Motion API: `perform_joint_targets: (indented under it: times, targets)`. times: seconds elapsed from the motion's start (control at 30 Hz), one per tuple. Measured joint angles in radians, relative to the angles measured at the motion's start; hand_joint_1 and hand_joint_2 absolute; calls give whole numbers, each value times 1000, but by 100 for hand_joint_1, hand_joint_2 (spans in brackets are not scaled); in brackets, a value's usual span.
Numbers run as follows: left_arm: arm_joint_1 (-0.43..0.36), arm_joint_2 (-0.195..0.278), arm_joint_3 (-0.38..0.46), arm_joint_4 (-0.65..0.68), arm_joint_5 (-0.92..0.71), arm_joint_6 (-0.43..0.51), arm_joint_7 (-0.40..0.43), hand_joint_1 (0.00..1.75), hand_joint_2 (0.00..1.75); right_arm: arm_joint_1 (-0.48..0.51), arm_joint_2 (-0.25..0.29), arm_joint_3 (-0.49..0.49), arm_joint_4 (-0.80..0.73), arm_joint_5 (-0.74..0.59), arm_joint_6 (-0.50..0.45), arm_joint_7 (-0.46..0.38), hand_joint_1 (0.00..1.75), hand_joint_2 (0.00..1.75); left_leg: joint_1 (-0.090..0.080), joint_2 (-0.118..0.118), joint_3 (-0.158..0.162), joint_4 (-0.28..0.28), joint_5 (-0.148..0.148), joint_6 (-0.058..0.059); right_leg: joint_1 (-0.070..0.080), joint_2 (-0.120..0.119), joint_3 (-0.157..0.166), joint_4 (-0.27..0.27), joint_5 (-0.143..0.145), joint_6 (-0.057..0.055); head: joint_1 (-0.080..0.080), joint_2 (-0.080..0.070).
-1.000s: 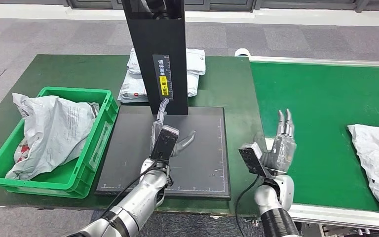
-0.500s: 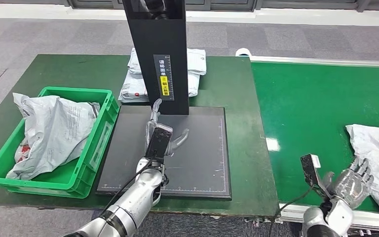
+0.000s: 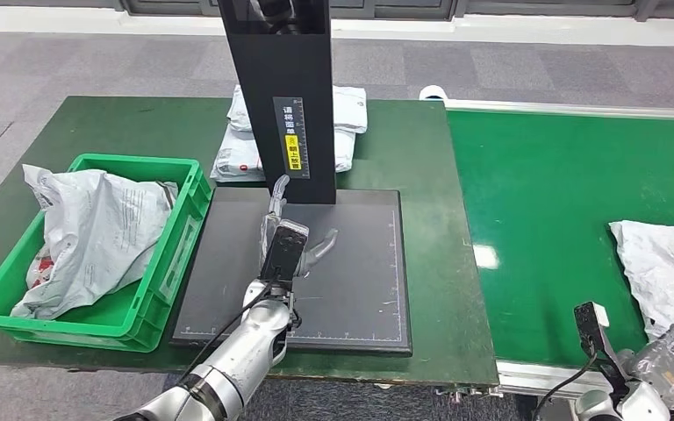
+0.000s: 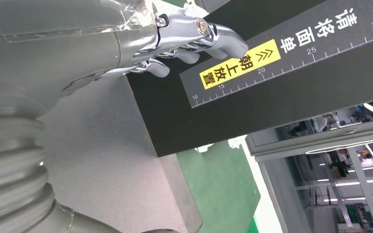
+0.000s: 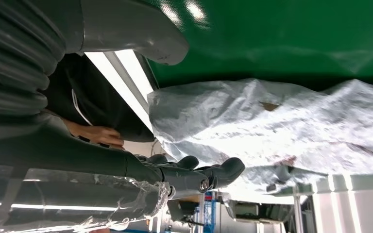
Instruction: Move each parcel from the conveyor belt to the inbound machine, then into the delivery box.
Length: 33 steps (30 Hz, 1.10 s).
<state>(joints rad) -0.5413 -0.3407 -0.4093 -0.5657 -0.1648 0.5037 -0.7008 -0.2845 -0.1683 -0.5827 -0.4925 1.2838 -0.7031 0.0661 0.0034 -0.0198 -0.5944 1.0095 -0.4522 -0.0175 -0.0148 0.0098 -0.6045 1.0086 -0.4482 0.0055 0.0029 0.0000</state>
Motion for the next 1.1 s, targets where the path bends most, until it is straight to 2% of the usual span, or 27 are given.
perform_joint_targets:
  times: [0.27, 0.3, 0.37, 0.4, 0.43, 0.5, 0.67, 0.87, 0.93, 1.03, 1.1]
  targets:
    - [-5, -5, 1, 5, 3, -7, 0, 0, 175, -34, -42, -2, 92, 7, 3, 44, 0, 175, 0, 0, 0, 0, 0, 0, 0, 0, 0, 0, 0, 0, 0, 0]
    - [-6, -5, 2, 6, 6, -8, 0, 0, 175, -39, -48, -2, 103, 9, 8, 51, 8, 175, -1, 0, 0, 0, 0, 0, -1, 0, 0, 0, 0, 0, 0, 0]
    - [-7, -5, 3, 6, 13, -10, 0, 0, 175, -49, -59, -2, 123, 15, 27, 69, 34, 175, -1, 0, 0, 0, 0, 0, -1, 0, 0, 0, 0, 0, 0, 0]
    - [-7, -5, 3, 6, 18, -12, 0, 0, 175, -54, -63, -2, 132, 19, 44, 82, 77, 175, -1, 0, 0, 0, 0, 0, -1, 0, 0, 0, 0, 0, 0, 0]
    - [-8, -5, 4, 6, 23, -15, 0, 0, 175, -59, -67, -2, 140, 23, 62, 94, 113, 175, -1, 0, 0, 0, 0, 0, 0, 0, 0, 0, 0, 0, 0, 0]
    - [-8, -5, 4, 6, 34, -22, 0, 0, 175, -70, -74, -2, 151, 30, 95, 117, 175, 175, 0, 0, 0, 0, 0, 0, 0, 0, 0, 0, 0, 0, 0, 0]
    - [-9, -4, 15, 5, 62, -34, 0, 0, 175, -86, -86, -2, 168, 22, 127, 142, 175, 175, 0, 0, 0, 0, 1, 1, 0, 0, 1, 0, 0, 1, 0, 0]
    - [-9, -2, 30, 5, 77, -35, 0, 0, 175, -89, -90, -2, 177, 21, 123, 118, 175, 175, -1, 0, 0, 1, 1, 2, -1, 0, 2, 0, 1, 2, 0, 0]
    - [-9, -2, 36, 5, 80, -32, 0, 0, 175, -94, -88, -2, 179, 13, 96, 70, 175, 175, -1, 0, 0, 1, 1, 2, -1, 0, 2, 0, 1, 2, 0, 0]
    - [-9, 0, 47, 5, 84, -24, 0, 0, 175, -107, -74, -2, 180, -10, 38, -43, 175, 175, -1, 1, 0, 1, 1, 2, 0, 1, 1, 0, 1, 2, 0, 0]
    - [-9, 0, 52, 5, 85, -22, 0, 0, 175, -117, -61, -2, 180, -17, 16, -80, 175, 175, 0, 1, 1, 1, 1, 2, 0, 1, 1, 0, 1, 2, 0, 0]
